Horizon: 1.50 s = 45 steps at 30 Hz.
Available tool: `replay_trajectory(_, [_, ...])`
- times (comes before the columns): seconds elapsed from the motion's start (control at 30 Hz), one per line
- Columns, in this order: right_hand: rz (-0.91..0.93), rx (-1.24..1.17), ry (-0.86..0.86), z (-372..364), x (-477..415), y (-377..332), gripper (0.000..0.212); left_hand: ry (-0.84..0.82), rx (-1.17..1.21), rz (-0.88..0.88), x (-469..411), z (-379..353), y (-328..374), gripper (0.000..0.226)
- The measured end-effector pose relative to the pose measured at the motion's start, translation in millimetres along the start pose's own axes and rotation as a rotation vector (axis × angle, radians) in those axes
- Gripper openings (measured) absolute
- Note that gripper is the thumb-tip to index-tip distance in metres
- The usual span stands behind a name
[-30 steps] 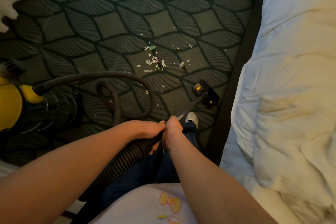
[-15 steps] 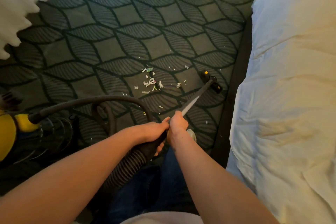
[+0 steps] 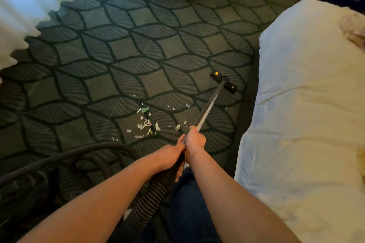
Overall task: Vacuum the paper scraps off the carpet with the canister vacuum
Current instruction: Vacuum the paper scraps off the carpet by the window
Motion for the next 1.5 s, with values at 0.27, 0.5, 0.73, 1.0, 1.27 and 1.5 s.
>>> replay_trajectory(0.27, [0.045, 0.027, -0.002, 7, -88, -120, 0.023, 0.026, 0.029, -0.037, -78, -37, 118, 0.059])
replay_trajectory(0.5, [0.036, 0.096, 0.060, 8, -181, -149, 0.017, -0.028, 0.093, 0.048, -165, -52, 146, 0.063])
replay_trajectory(0.73, [-0.092, 0.147, 0.068, 18, -200, -106, 0.025, -0.034, 0.083, 0.158, -177, -59, 113, 0.060])
replay_trajectory(1.0, [-0.125, 0.202, 0.049, 28, -152, -83, 0.038, -0.077, 0.061, 0.170, -137, -56, 89, 0.064])
replay_trajectory(1.27, [-0.177, 0.250, 0.001, 47, -106, -35, 0.042, -0.076, 0.091, 0.199, -95, -62, 37, 0.060])
replay_trajectory(1.5, [-0.204, 0.316, -0.021, 57, -86, 7, 0.045, -0.059, 0.098, 0.237, -70, -65, -6, 0.061])
Point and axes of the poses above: each hand's wrist, its own x-axis away from the middle knuckle, its own z-axis out of the back of the hand, y = z × x, the point moved 7 cm from there along -x, towards the middle knuckle, and after that the axes turned 7 degrees about x, right-handed, at the moved point
